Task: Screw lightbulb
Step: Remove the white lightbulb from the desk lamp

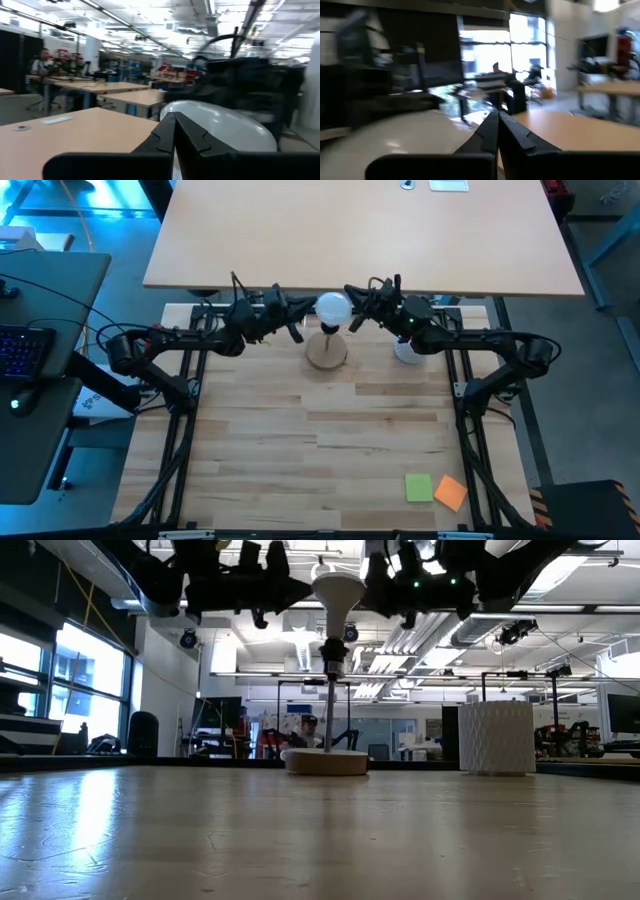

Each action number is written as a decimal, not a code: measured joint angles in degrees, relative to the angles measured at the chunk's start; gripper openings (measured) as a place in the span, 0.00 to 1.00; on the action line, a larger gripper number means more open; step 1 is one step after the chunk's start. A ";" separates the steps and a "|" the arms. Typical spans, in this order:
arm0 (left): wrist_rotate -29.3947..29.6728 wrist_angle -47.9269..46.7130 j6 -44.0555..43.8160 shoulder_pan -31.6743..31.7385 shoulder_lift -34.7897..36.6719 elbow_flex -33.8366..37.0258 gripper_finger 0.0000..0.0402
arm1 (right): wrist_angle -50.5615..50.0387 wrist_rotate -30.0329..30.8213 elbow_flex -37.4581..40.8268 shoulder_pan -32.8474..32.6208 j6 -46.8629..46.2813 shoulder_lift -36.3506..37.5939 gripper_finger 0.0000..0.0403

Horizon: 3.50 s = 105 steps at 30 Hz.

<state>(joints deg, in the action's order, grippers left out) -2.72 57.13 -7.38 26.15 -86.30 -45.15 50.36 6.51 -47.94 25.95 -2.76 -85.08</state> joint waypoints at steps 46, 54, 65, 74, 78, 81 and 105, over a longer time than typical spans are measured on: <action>-13.89 11.19 -15.29 12.88 -2.26 3.52 0.00 | 23.82 -11.22 7.12 -0.20 -1.34 -5.22 0.00; -17.11 11.86 -17.91 9.84 -5.34 2.36 0.00 | 24.49 -3.22 3.52 0.49 -1.56 -10.25 0.00; -18.93 11.25 -18.53 7.52 -2.78 2.34 0.00 | 22.23 -2.07 3.22 3.22 -0.96 -10.66 0.00; -12.81 11.25 -16.23 9.80 3.17 11.20 0.00 | 3.27 -12.34 6.85 10.83 -6.50 -0.72 0.00; -9.29 12.51 -14.81 11.05 4.09 13.93 0.00 | -5.50 -25.71 6.86 10.44 -6.36 -0.76 0.02; -9.21 12.34 -14.89 11.06 3.80 14.21 0.00 | -6.36 -26.65 6.89 8.51 -4.55 -1.23 0.09; -4.91 12.61 -13.35 6.25 3.69 14.21 0.00 | -21.41 -26.21 -11.63 2.50 7.32 -8.95 0.60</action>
<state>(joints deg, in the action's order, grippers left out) -7.63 69.74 -20.73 32.39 -82.61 -30.94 28.94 -19.70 -59.57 28.45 4.56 -94.03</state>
